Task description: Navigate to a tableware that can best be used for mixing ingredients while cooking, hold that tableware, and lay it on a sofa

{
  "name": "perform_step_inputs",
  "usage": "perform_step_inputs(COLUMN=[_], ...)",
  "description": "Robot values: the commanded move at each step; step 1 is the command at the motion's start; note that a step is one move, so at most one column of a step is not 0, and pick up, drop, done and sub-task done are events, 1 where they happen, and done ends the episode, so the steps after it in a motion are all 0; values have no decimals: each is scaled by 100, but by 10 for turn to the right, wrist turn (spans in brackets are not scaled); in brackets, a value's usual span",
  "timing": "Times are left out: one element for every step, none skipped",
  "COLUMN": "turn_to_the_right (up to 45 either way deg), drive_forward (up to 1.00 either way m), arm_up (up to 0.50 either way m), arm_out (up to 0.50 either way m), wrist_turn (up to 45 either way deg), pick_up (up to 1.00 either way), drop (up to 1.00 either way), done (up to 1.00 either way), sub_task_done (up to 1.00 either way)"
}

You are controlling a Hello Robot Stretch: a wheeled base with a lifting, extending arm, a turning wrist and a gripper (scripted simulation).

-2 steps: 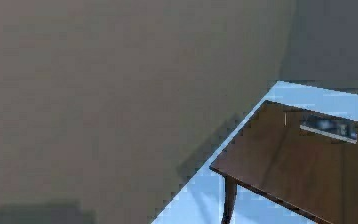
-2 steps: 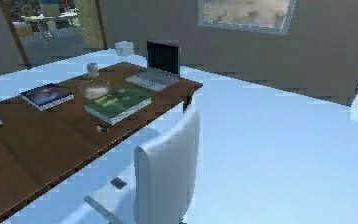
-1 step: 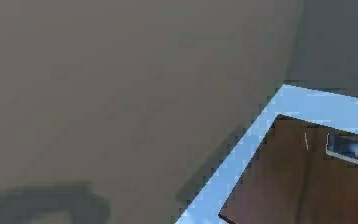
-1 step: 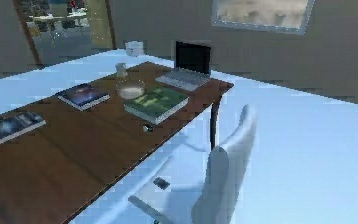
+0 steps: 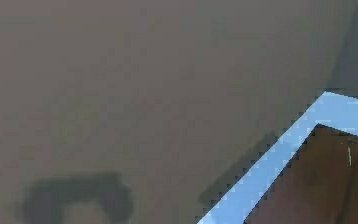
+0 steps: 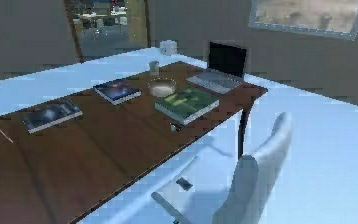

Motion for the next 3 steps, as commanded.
perform_step_inputs(turn_to_the_right=[450, 450, 450], drive_forward=[0, 0, 0], arm_up=[0, 0, 0], arm_out=[0, 0, 0], wrist_turn=[0, 0, 0], pick_up=[0, 0, 0], drop=[0, 0, 0], done=[0, 0, 0], sub_task_done=[0, 0, 0])
